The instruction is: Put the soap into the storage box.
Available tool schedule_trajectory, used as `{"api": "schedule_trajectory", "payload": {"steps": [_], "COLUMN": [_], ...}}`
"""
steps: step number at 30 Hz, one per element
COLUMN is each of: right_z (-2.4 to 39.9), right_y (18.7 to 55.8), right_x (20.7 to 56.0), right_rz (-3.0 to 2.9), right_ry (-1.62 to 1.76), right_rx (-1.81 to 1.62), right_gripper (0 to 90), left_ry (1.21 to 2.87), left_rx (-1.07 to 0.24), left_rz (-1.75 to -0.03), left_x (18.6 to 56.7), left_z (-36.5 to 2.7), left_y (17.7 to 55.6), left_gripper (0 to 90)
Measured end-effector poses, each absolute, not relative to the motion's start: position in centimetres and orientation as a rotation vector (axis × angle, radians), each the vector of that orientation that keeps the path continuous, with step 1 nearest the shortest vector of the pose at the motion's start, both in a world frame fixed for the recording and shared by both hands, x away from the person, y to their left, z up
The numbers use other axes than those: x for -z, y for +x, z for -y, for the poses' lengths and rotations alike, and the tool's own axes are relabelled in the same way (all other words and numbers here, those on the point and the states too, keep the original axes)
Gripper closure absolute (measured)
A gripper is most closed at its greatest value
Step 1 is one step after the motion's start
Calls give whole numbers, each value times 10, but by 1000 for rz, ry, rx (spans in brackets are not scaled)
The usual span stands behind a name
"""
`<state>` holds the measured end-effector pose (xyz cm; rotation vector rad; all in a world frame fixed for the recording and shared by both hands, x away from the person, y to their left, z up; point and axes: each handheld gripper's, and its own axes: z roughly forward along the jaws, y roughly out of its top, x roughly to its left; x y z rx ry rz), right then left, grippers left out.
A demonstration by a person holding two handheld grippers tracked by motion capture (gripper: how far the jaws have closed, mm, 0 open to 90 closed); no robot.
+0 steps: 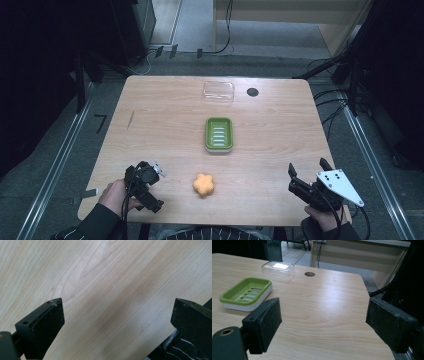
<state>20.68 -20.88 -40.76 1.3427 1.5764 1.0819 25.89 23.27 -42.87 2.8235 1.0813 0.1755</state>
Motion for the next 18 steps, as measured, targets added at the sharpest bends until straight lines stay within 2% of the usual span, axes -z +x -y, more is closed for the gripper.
{"api": "schedule_trajectory", "payload": {"steps": [18], "right_z": [209], "right_y": [207], "right_x": [408], "right_rz": [-1577], "right_ry": [1343], "right_rx": [-1080], "right_gripper": [137], "left_ry": [2882], "left_rx": [-156], "left_rz": [-940], "left_x": [424], "left_z": [-195], "left_y": [273], "left_gripper": [0]}}
